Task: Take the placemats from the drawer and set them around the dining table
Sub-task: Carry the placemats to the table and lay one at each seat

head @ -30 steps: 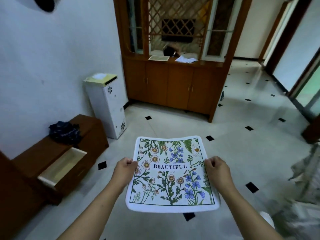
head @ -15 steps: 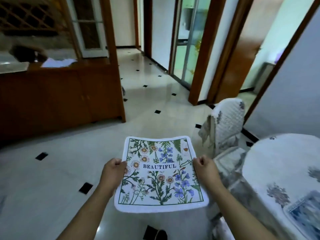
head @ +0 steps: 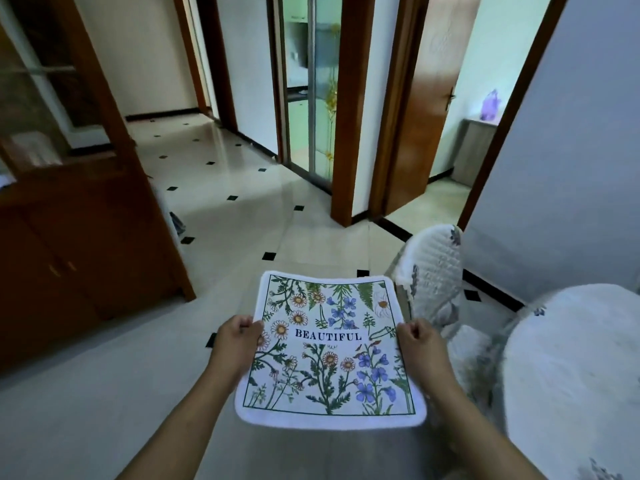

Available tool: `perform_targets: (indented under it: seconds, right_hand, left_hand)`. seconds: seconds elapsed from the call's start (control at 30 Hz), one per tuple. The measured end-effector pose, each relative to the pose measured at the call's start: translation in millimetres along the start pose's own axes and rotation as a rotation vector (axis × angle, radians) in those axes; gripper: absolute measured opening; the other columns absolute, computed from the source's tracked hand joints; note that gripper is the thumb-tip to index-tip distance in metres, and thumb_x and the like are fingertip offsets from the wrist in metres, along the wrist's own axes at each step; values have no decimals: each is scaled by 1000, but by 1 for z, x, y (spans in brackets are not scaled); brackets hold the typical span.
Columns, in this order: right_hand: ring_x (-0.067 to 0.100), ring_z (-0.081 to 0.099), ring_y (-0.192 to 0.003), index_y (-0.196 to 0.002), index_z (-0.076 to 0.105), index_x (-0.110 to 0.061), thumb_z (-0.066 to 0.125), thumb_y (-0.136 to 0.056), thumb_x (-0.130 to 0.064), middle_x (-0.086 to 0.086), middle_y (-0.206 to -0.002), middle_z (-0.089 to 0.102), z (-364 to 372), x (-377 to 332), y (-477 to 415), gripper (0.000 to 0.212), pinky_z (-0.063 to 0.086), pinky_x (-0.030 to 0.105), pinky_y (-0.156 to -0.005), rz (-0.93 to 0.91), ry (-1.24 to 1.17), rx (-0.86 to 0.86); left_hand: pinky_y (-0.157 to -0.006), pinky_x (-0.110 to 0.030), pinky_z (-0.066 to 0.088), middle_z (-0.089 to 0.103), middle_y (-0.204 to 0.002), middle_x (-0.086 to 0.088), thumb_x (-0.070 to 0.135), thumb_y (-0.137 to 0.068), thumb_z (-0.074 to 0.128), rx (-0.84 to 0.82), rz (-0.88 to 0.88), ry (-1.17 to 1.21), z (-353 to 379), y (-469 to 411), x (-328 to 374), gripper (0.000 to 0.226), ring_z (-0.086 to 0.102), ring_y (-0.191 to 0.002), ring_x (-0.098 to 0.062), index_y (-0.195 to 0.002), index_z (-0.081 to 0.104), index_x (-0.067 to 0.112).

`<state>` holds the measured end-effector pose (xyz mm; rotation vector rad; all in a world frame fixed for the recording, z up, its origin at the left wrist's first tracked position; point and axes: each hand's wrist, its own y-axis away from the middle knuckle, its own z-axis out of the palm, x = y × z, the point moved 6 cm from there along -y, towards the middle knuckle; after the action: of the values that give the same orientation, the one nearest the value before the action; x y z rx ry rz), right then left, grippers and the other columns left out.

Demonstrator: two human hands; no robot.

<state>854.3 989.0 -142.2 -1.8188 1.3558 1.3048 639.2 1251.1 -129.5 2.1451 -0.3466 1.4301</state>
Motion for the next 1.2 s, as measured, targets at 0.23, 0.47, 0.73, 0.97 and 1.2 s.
perform_targets:
  seconds: [0.23,0.47,0.73,0.97,1.2]
  right_hand:
    - [12,38,-49,-67,43,-16,52,-97,-21,0,-56,46,-15,-20,-104,32,34,26,-45,41,84,322]
    - [18,50,-52,-73,52,-10,51,-95,-32,7,-59,56,-47,-6,-144,32,40,29,-51,265,28,630]
    - [19,55,-62,-78,57,-5,53,-95,-28,7,-70,62,-140,42,-190,30,39,31,-54,403,61,913]
    - [18,52,-60,-75,54,-3,54,-94,-26,9,-68,60,-199,73,-241,30,40,32,-56,501,16,1015]
    - [19,47,-58,-70,48,-8,54,-93,-26,13,-67,58,-225,83,-260,30,38,33,-55,577,-34,1187]
  left_hand:
    - [-65,-36,51,71,-80,-15,22,-95,58,-278,107,-49,96,-162,69,18,66,-70,-29,-88,63,6]
    - [-65,-33,51,70,-80,-10,23,-96,57,-586,218,-154,218,-242,164,17,68,-74,-29,-90,63,9]
    - [-61,-37,57,72,-81,-9,26,-98,55,-873,282,-252,400,-257,222,17,70,-69,-25,-92,62,12]
    - [-56,-35,59,76,-81,-9,26,-98,54,-997,305,-350,516,-258,272,15,74,-64,-24,-94,61,14]
    - [-73,-58,60,76,-86,-14,15,-95,52,-1197,333,-431,609,-258,296,10,75,-74,-33,-98,62,12]
